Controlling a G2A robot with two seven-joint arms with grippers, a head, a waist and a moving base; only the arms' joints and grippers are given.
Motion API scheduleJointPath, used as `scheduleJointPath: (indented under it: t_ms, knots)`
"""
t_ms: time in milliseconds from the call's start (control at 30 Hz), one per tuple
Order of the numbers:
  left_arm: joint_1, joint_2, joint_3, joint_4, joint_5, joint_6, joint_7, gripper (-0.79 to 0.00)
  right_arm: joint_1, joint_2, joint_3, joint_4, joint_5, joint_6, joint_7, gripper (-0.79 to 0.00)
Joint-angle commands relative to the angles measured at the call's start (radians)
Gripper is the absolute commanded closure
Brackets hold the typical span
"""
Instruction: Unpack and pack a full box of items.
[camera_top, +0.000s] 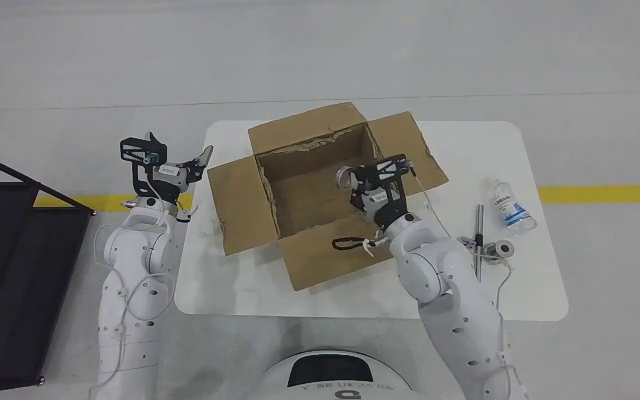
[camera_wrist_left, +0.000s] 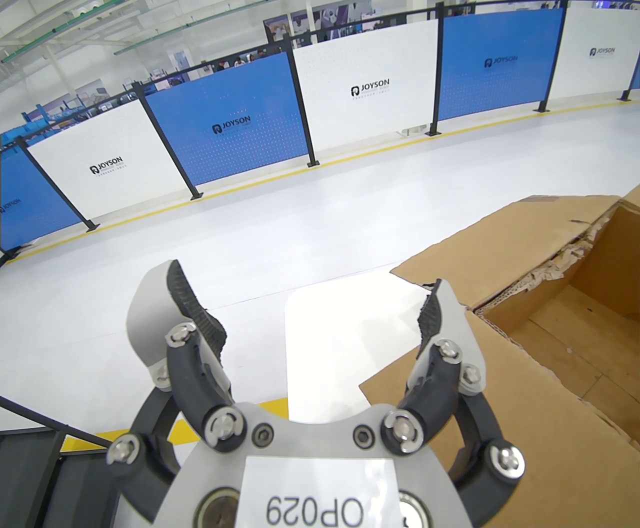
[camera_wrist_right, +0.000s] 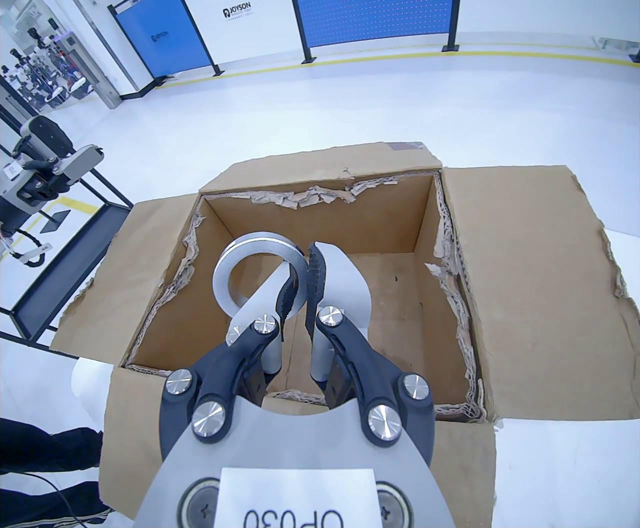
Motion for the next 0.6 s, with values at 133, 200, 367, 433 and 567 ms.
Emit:
scheduleJointPath:
  t_ms: [133,200,367,433,567]
  knots:
    - [0.0,0.0,0.0,0.0,0.0,0.0,0.0,-0.785,-0.004,-0.002,-0.011,-0.005,0.052,-0.018,-0.03,0.0]
    - [0.0,0.0,0.0,0.0,0.0,0.0,0.0,-0.785,-0.03,0.002,0.029,-0.052,0.119,-0.031,-0.054,0.0]
    - [0.0,0.0,0.0,0.0,0.0,0.0,0.0,-0.785,-0.168,0.02,0.233,-0.202,0.299,-0.113,-0.105,0.0]
    - [0.0,0.0,0.0,0.0,0.0,0.0,0.0,-0.785,-0.231,0.026,0.328,-0.243,0.35,-0.131,-0.139,0.0]
    - [0.0,0.0,0.0,0.0,0.0,0.0,0.0,-0.785,-0.345,0.032,0.494,-0.268,0.442,-0.139,-0.196,0.0]
